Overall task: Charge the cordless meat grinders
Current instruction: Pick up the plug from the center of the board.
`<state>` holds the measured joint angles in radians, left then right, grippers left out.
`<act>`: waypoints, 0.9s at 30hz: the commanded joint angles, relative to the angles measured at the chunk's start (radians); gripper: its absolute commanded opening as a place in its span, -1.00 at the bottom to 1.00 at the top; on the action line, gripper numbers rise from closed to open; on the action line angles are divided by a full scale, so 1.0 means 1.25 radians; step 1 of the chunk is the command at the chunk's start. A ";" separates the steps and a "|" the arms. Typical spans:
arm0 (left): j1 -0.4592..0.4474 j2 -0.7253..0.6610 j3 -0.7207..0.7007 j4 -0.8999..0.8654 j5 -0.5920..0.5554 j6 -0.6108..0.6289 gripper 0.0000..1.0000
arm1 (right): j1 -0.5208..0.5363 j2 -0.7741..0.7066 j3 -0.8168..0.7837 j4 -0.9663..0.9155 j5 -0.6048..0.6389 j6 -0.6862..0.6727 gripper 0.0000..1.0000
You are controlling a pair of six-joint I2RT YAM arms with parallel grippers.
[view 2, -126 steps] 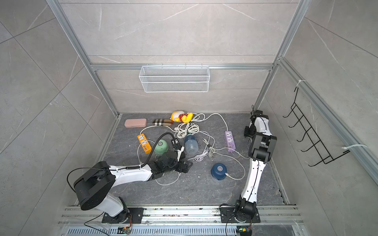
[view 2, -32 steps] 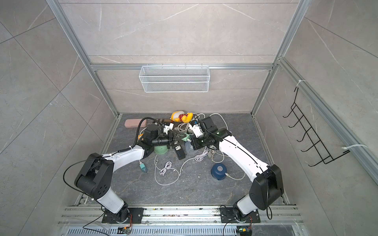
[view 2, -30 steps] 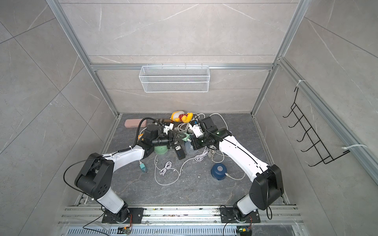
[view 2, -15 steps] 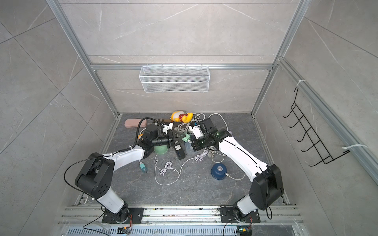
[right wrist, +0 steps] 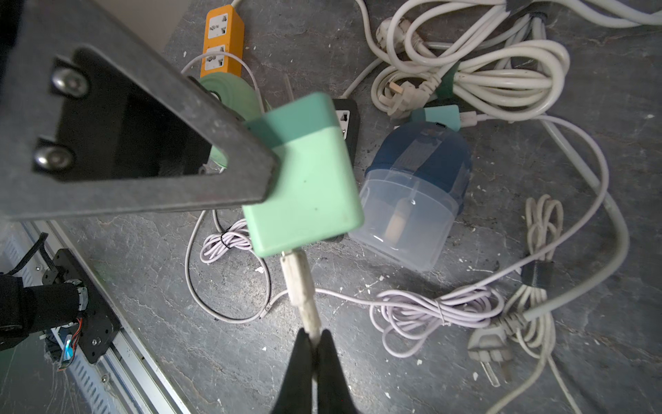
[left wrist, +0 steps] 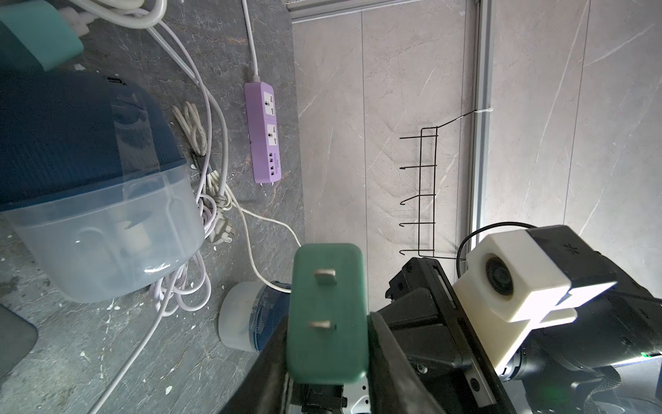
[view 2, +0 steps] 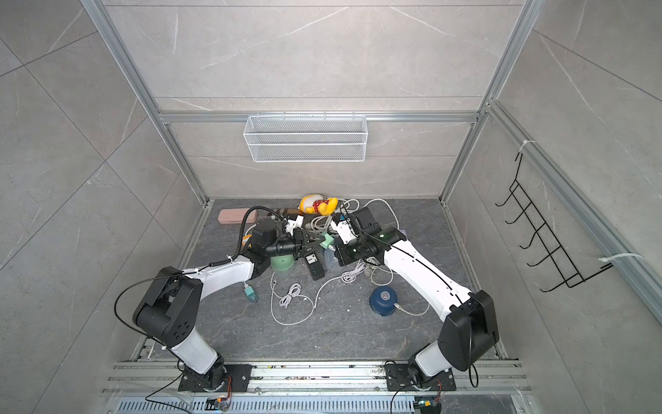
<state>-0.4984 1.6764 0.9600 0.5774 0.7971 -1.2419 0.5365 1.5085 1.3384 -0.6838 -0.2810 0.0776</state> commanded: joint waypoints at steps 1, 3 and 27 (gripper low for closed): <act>0.003 0.000 -0.005 0.033 0.021 -0.003 -0.14 | 0.006 -0.035 -0.005 -0.005 -0.004 -0.018 -1.00; 0.004 -0.001 -0.006 0.033 0.018 -0.003 -0.08 | 0.005 -0.038 -0.005 -0.006 -0.003 -0.019 -1.00; 0.002 0.006 -0.035 0.140 0.031 -0.028 -0.96 | 0.004 -0.090 -0.002 0.077 -0.009 0.113 0.40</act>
<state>-0.4984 1.6798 0.9157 0.6556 0.7986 -1.2697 0.5377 1.4353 1.3273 -0.6300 -0.3092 0.1493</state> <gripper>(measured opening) 0.296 0.688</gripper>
